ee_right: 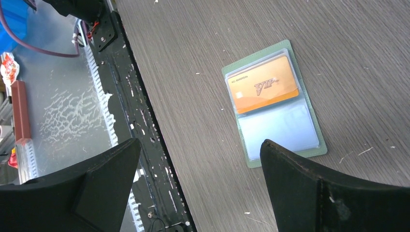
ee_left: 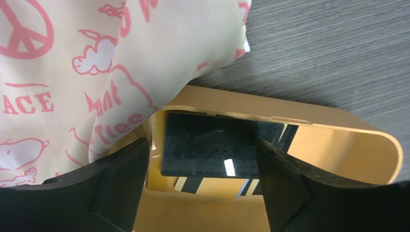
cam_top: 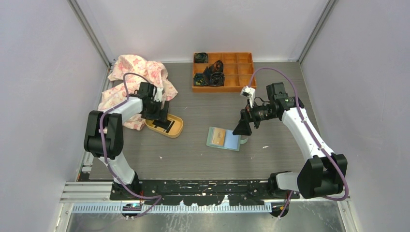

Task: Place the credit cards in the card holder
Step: Pick up the credit card from the storage box.

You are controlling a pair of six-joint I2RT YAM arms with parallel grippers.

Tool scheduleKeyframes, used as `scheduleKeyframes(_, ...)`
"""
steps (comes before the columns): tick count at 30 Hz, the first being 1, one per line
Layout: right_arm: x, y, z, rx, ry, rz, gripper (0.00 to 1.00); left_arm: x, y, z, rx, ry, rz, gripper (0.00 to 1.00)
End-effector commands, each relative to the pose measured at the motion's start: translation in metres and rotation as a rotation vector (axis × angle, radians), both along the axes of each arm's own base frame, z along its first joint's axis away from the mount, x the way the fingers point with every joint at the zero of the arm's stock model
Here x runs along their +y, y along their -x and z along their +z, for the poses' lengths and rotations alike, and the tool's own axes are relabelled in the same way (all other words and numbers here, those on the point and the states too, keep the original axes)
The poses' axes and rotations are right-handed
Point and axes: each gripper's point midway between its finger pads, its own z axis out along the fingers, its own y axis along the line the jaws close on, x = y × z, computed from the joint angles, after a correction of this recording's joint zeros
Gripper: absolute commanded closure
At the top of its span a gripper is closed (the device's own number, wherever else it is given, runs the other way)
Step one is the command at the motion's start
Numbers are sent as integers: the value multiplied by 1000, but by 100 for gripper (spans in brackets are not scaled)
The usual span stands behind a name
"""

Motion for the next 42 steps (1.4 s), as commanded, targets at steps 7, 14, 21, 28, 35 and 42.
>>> scheduleKeyframes(7, 3, -2, 15, -43, -28, 31, 0, -15, 7, -13, 53, -23, -38, 21)
scheduleKeyframes(14, 3, -3, 15, -40, -28, 31, 0, -38, 31, 5, 85, 122, -35, 30)
scheduleKeyframes(21, 4, -2, 13, -30, -35, 31, 1, -60, 46, 11, 133, 258, -38, 40)
scheduleKeyframes(28, 6, -3, 6, -16, -19, 38, 1, -73, 52, 14, 153, 350, -36, 44)
scheduleKeyframes(35, 7, -4, 4, -10, -16, 39, 1, -86, 49, 22, 168, 438, -14, 47)
scheduleKeyframes(42, 7, -4, 3, -8, -14, 38, 0, -93, 43, 41, 139, 541, 8, 54)
